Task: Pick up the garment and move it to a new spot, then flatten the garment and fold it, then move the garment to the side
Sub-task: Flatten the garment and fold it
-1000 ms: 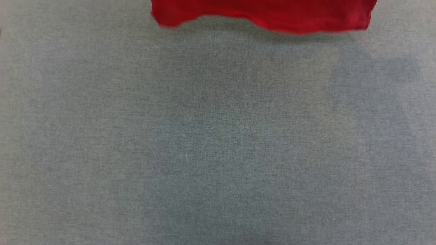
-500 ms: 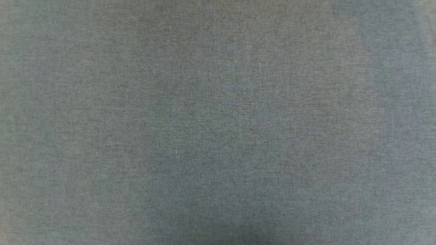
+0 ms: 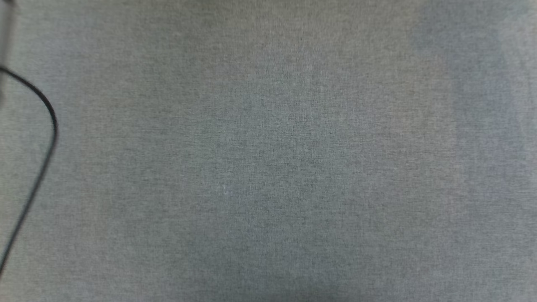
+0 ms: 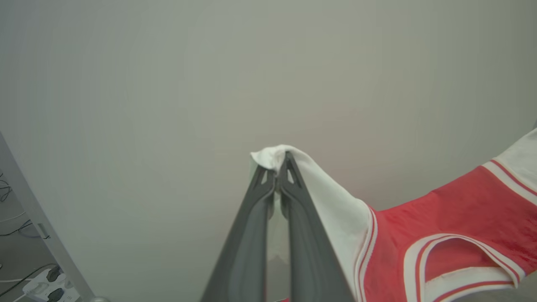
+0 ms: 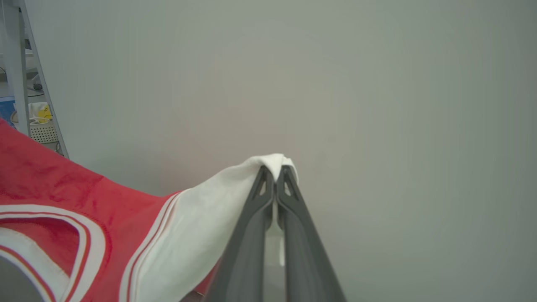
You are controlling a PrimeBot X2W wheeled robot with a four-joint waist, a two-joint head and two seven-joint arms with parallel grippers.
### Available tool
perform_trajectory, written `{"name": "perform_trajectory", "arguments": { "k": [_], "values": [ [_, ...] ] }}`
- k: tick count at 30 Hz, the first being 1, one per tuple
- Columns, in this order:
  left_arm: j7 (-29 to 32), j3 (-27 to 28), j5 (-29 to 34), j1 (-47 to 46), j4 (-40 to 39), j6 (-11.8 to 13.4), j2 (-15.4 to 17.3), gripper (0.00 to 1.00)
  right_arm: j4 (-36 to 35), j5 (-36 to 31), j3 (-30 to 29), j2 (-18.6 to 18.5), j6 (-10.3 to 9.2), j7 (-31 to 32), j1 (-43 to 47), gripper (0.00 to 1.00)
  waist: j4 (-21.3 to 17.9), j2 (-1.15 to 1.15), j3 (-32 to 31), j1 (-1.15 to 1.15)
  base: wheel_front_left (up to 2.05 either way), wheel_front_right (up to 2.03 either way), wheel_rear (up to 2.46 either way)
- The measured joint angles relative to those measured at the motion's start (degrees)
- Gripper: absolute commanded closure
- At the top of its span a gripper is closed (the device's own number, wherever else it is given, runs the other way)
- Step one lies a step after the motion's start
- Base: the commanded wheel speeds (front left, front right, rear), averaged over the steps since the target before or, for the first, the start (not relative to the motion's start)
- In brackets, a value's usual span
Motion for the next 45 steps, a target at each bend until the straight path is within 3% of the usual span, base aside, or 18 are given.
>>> {"name": "perform_trajectory", "arguments": {
  "k": [5,10,24,35,45],
  "values": [
    [-1.63,-0.12,-0.85,13.38,-4.25,1.9,1.79,1.0,-2.5,1.27,0.74,-0.66,0.0,-2.03,11.15,1.0,0.26,0.0,-3.65,0.0,0.0,0.0,0.0],
    [-2.35,1.58,-2.43,29.55,-11.22,5.75,4.58,1.0,-6.32,2.53,-0.3,-1.31,0.0,-2.76,24.41,1.0,0.3,0.0,-7.85,-0.01,0.0,0.0,0.0],
    [-2.6,10.32,-5.06,69.99,-26.77,13.73,7.79,1.0,-17.2,2.12,-12.43,-1.45,0.0,-1.85,63.18,1.0,0.76,0.0,-19.73,-0.01,0.0,0.0,0.0],
    [-2.6,12.12,-5.37,86.91,-28.24,15.94,4.64,1.0,-25.69,-0.92,-25.12,1.11,0.01,5.61,87.93,1.0,1.24,0.0,-25.92,-0.01,0.0,0.0,0.0],
    [-2.6,11.8,-4.6,89.77,-25.63,15.33,1.79,1.0,-34.89,-2.52,-32.31,4.63,0.01,15.43,99.27,1.0,2.15,0.0,-27.1,-0.01,0.0,0.0,0.0]
  ]
}}
